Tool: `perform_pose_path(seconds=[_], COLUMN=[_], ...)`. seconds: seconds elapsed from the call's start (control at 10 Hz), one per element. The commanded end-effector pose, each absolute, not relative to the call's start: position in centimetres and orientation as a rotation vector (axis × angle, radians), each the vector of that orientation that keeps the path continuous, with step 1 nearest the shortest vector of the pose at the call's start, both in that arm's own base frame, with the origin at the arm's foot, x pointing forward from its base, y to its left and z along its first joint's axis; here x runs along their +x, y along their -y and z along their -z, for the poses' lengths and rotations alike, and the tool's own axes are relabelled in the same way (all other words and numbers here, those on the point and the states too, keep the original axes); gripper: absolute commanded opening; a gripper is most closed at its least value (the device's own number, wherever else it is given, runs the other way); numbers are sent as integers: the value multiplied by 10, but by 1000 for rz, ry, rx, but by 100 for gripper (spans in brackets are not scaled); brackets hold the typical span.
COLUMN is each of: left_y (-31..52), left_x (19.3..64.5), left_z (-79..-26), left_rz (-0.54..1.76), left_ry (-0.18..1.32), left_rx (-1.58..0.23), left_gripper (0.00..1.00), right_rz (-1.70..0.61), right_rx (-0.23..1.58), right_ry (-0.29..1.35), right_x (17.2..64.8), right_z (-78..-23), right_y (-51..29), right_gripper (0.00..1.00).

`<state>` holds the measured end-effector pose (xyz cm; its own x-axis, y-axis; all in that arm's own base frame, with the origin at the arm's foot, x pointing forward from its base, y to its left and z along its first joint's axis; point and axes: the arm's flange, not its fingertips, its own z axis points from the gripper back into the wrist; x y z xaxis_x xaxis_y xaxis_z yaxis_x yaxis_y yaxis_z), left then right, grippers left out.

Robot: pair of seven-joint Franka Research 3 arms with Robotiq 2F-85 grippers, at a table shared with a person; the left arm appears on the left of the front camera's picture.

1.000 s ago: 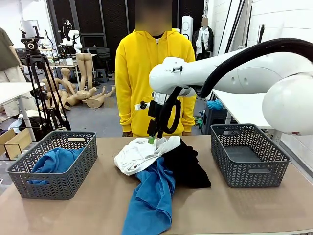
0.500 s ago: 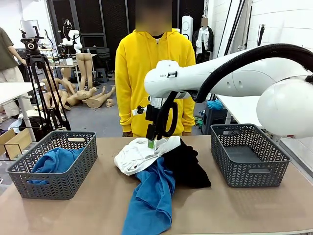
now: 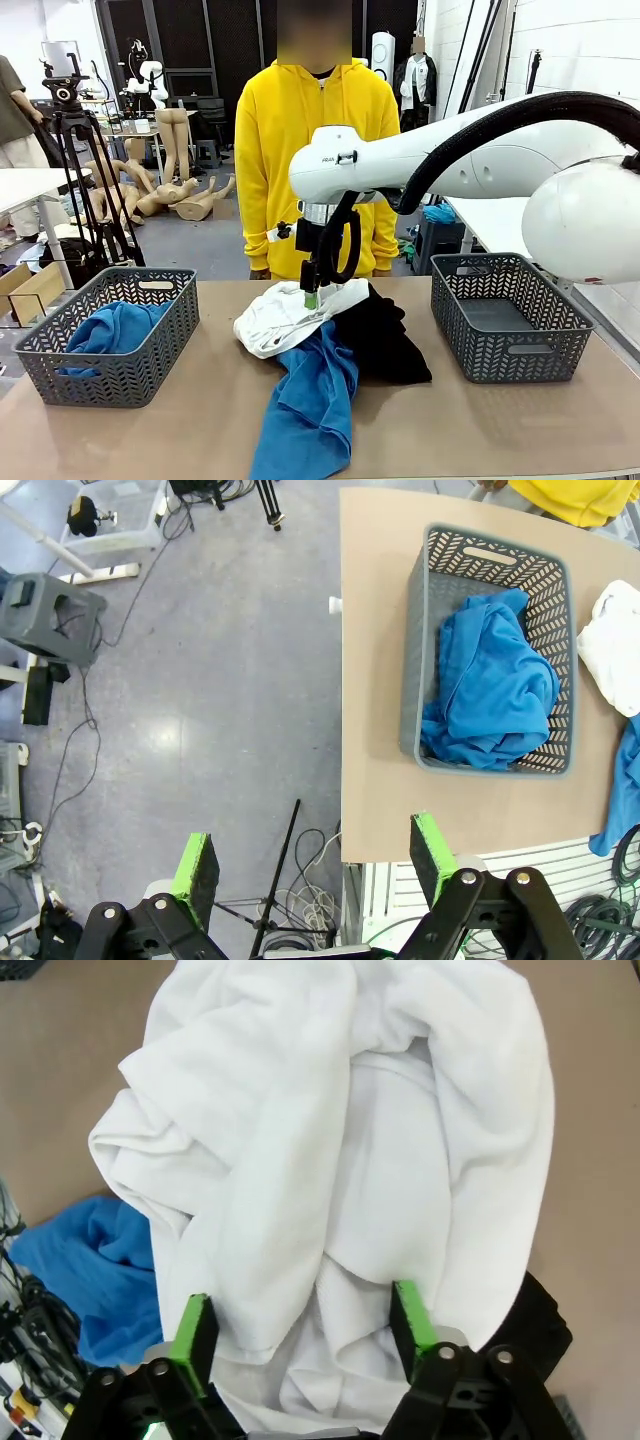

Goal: Sort the tops and bottoms.
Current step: Lift clothes from the center of the table with your right hand.

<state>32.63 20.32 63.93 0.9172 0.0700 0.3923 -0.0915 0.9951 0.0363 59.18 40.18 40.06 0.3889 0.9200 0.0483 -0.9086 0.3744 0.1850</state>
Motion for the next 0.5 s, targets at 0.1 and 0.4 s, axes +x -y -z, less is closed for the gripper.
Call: perform_pose_path(seconds=[0.1, 0.4], left_y=[-205, -205], left_x=[326, 326], left_z=[-640, -640], left_rz=[-89, -89], left_ry=[403, 403], left_rx=[57, 57], left_gripper=[100, 100], right_rz=[-1185, -1210], right_rx=[158, 149], right_ry=[-85, -75], right_x=[593, 589], right_z=[-407, -411], right_y=[-406, -407], right_gripper=[18, 0])
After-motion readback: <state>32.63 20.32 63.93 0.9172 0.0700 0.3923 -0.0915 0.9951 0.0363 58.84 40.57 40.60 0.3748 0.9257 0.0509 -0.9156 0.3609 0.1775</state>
